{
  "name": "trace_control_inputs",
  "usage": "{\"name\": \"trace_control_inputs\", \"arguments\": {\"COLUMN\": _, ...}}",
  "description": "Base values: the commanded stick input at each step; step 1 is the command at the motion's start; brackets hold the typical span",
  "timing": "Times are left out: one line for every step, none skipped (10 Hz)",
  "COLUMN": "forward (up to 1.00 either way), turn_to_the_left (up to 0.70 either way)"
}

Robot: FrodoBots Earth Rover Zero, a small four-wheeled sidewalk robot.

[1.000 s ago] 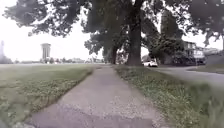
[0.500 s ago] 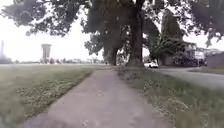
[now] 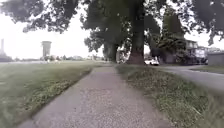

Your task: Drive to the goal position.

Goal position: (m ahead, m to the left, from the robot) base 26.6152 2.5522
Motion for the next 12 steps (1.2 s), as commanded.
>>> {"name": "trace_control_inputs", "arguments": {"forward": 0.7, "turn_to_the_left": 0.0}}
{"name": "trace_control_inputs", "arguments": {"forward": 0.7, "turn_to_the_left": 0.0}}
{"name": "trace_control_inputs", "arguments": {"forward": 0.7, "turn_to_the_left": 0.0}}
{"name": "trace_control_inputs", "arguments": {"forward": 0.7, "turn_to_the_left": 0.28}}
{"name": "trace_control_inputs", "arguments": {"forward": 0.7, "turn_to_the_left": 0.35}}
{"name": "trace_control_inputs", "arguments": {"forward": 0.7, "turn_to_the_left": 0.35}}
{"name": "trace_control_inputs", "arguments": {"forward": 0.7, "turn_to_the_left": 0.09}}
{"name": "trace_control_inputs", "arguments": {"forward": 0.7, "turn_to_the_left": 0.0}}
{"name": "trace_control_inputs", "arguments": {"forward": 0.7, "turn_to_the_left": 0.0}}
{"name": "trace_control_inputs", "arguments": {"forward": 0.7, "turn_to_the_left": 0.0}}
{"name": "trace_control_inputs", "arguments": {"forward": 0.7, "turn_to_the_left": 0.0}}
{"name": "trace_control_inputs", "arguments": {"forward": 0.7, "turn_to_the_left": 0.0}}
